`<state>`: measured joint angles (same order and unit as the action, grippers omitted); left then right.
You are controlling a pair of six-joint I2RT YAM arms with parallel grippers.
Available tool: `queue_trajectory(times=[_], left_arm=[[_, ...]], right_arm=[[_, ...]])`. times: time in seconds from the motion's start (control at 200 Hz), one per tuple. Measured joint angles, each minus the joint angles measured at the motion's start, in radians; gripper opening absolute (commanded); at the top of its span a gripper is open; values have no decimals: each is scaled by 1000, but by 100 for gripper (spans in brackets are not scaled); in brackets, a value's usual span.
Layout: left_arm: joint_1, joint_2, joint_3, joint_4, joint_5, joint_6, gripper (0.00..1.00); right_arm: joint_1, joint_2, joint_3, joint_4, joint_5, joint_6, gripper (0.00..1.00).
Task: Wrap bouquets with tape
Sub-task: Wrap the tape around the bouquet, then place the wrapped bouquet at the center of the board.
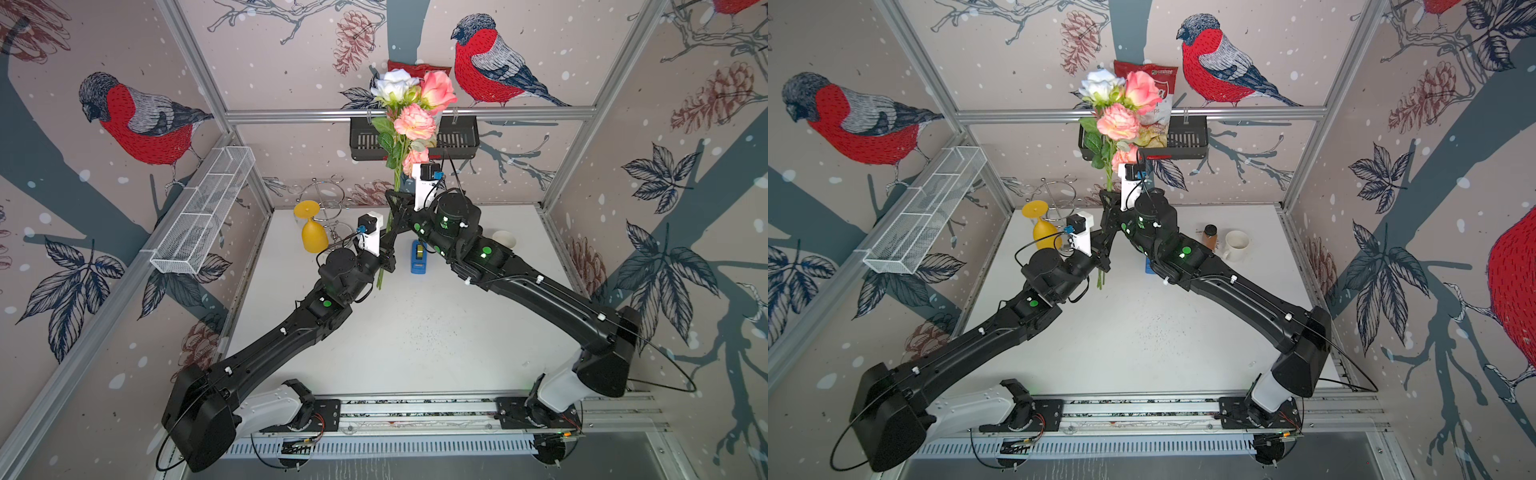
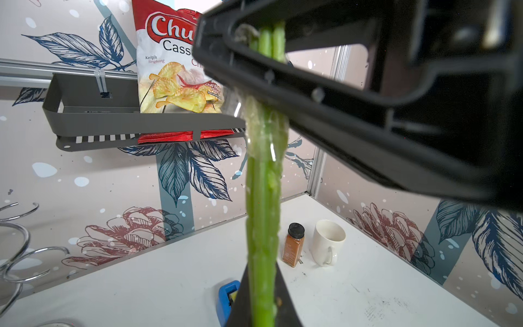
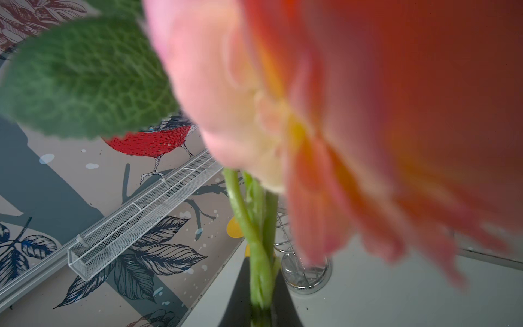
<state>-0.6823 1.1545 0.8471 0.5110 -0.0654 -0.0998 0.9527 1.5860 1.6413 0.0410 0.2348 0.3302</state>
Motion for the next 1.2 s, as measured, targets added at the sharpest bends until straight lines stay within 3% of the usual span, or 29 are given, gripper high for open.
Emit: queue_trajectory(times=[0.135, 0.335, 0.5, 0.67, 0.836, 1.116, 1.196], left_arm=[[0, -27, -26, 7, -3, -12, 66], [7, -121, -121, -18, -18, -96, 91], [34, -220, -212, -95, -60, -164, 93], [58, -290, -311, -187, -127, -189, 93], [62, -361, -394, -232, -205, -215, 94], [63, -409, -497, -253, -378, -235, 100], [63, -409, -510, -254, -451, -240, 100]], right_arm=[[-9, -10, 22, -115, 64, -11, 0], [-79, -162, -163, -278, 89, 11, 0], [-216, -287, -461, -323, 37, 96, 0], [-333, -289, -642, -320, -39, 154, 0], [-423, -192, -676, -281, -137, 177, 0], [-459, 8, -685, -203, -267, 177, 0], [-460, 52, -676, -193, -278, 177, 5]])
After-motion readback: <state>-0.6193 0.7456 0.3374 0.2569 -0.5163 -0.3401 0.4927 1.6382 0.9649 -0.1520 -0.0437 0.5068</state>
